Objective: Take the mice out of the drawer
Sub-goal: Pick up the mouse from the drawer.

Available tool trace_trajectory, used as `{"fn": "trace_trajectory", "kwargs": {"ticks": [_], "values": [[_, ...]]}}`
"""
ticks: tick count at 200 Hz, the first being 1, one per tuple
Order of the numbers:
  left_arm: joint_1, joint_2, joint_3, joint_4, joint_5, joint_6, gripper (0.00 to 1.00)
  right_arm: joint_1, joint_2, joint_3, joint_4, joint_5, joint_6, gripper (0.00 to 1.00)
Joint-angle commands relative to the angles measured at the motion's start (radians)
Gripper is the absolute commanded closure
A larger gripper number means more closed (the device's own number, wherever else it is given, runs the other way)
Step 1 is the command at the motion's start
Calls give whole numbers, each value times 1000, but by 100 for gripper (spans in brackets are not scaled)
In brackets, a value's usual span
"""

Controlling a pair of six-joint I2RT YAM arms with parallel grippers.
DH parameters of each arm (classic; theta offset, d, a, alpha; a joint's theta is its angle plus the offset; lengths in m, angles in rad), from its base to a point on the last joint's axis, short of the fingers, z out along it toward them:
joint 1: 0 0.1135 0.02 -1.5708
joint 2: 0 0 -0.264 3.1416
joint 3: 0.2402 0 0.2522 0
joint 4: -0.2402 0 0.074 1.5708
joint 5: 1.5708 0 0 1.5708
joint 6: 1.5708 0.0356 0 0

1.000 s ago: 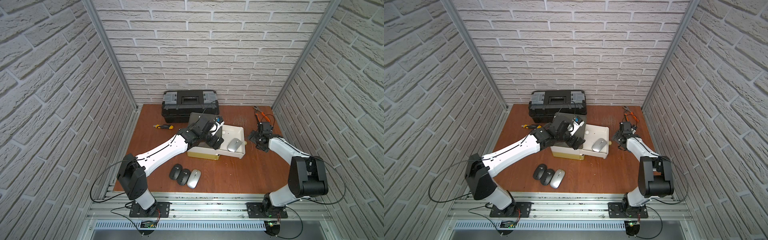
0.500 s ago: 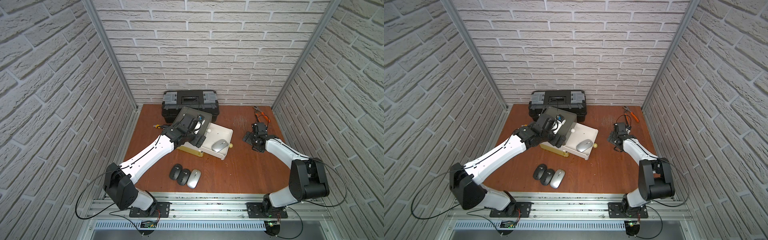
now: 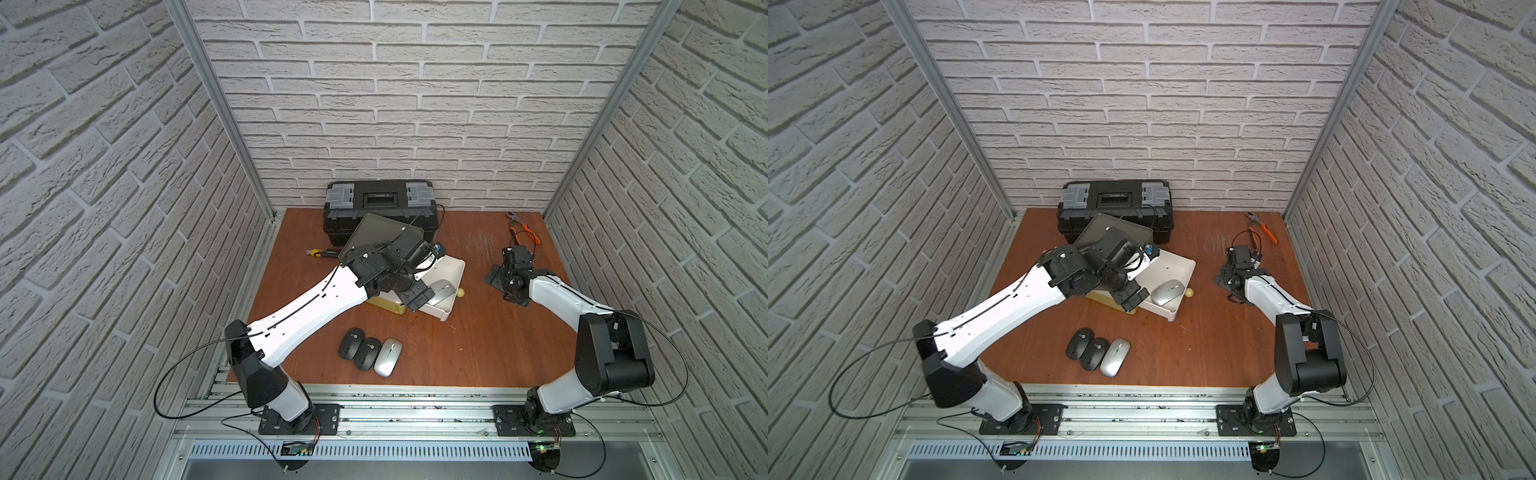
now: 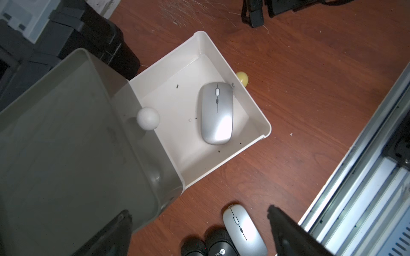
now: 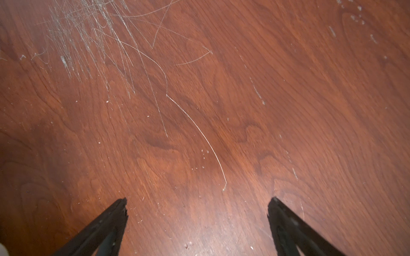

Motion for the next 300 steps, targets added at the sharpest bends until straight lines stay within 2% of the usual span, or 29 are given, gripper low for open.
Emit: {"fn": "trace_trajectory", "kwargs": {"ticks": [1, 42, 76, 119, 209, 246, 267, 300], "values": [[1, 100, 35, 33, 62, 47, 4, -1, 10, 26, 20, 6, -3, 0], [1, 285, 198, 11, 88, 76, 9, -1, 5, 16, 28, -1, -10, 0], [13, 385, 280, -5, 106, 95, 19, -1, 11, 13, 30, -7, -18, 1], [39, 479, 333, -49, 142, 107, 25, -3, 11, 12, 34, -11, -25, 1], [58, 613, 386, -139, 144, 158, 18, -3, 50, 2, 70, -49, -19, 1], [58, 625, 398, -149, 129, 168, 16, -3, 123, 3, 135, -170, -13, 1], [52, 632, 402, -146, 103, 175, 11, -3, 166, 3, 168, -229, -6, 0], [31, 633, 397, -125, 68, 201, 7, 0, 183, 0, 170, -245, -2, 0]]}}
